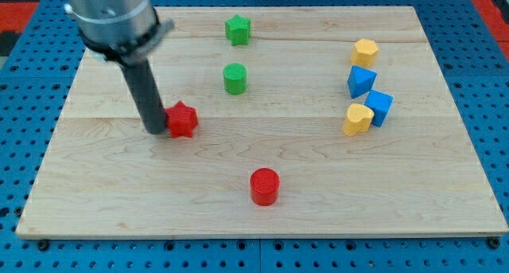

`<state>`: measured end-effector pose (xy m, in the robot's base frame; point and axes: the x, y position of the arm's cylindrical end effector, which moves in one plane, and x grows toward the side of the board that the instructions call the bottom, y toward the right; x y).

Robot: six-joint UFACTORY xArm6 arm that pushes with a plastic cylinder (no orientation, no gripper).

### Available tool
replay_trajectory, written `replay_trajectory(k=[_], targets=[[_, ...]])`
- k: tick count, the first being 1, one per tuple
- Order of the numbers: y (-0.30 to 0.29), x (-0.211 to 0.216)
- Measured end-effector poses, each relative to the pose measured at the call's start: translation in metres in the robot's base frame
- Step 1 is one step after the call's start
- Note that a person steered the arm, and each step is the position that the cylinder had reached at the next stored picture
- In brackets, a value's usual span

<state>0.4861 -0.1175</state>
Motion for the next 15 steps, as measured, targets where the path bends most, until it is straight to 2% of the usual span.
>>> replay_trajectory(k=[1,2,3,4,5,6,11,12,13,15], targets=[[-0.028,-0.015],[-0.106,-0.061],[-0.016,-0.090],[0.048,0.020],[0.078,0.007],[0.044,-0.010],[0.047,-0.014],[0.051,-0.031],[0.132,-0.057],[0.135,-0.075]])
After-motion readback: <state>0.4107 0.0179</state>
